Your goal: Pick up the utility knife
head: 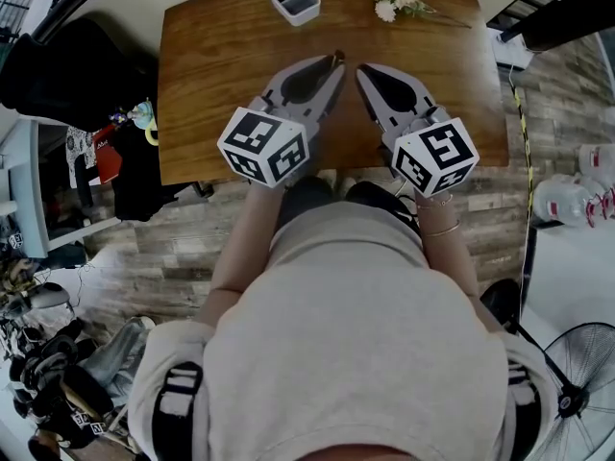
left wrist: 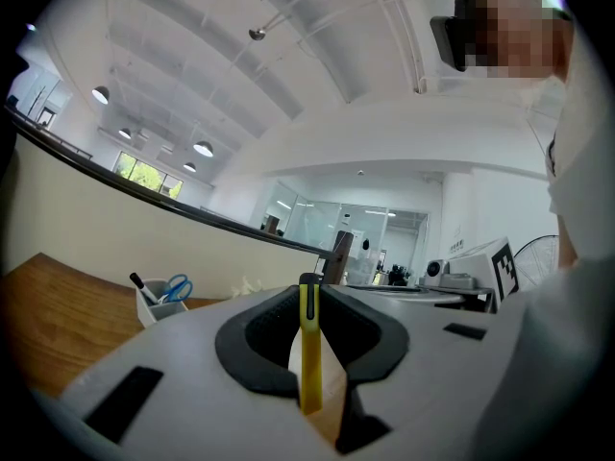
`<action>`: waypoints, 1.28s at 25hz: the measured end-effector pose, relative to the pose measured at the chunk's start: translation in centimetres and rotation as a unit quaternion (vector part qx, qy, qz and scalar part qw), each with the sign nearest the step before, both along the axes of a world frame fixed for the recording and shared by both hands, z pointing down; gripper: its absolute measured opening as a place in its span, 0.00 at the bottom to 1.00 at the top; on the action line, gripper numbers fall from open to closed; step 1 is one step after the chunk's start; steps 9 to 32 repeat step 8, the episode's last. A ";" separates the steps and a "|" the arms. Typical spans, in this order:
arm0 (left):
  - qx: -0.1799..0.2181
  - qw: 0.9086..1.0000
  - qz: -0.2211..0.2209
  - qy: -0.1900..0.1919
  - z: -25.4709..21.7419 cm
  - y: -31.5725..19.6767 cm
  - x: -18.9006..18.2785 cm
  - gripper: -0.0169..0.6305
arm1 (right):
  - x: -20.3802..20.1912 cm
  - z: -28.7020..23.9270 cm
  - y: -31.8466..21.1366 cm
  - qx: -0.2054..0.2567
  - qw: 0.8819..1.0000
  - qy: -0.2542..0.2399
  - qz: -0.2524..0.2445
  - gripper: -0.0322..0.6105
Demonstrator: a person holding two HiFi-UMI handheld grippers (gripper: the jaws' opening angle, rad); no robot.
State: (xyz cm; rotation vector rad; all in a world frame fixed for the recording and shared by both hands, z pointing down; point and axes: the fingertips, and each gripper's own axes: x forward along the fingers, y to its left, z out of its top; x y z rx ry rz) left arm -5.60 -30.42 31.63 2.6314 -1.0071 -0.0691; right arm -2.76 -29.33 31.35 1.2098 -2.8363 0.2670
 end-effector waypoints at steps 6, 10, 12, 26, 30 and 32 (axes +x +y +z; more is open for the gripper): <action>0.002 1.000 -0.004 0.000 -0.1 0.2 0.2 0.15 | 0.4 -0.2 0.2 0.002 1.000 0.000 0.001 0.06; 0.001 1.000 -0.007 0.000 -0.2 0.1 0.2 0.15 | 0.5 -0.2 0.2 0.002 1.000 0.000 0.002 0.06; 0.001 1.000 -0.007 0.000 -0.2 0.1 0.2 0.15 | 0.5 -0.2 0.2 0.002 1.000 0.000 0.002 0.06; 0.001 1.000 -0.007 0.000 -0.2 0.1 0.2 0.15 | 0.5 -0.2 0.2 0.002 1.000 0.000 0.002 0.06; 0.001 1.000 -0.007 0.000 -0.2 0.1 0.2 0.15 | 0.5 -0.2 0.2 0.002 1.000 0.000 0.002 0.06; 0.001 1.000 -0.007 0.000 -0.2 0.1 0.2 0.15 | 0.5 -0.2 0.2 0.002 1.000 0.000 0.002 0.06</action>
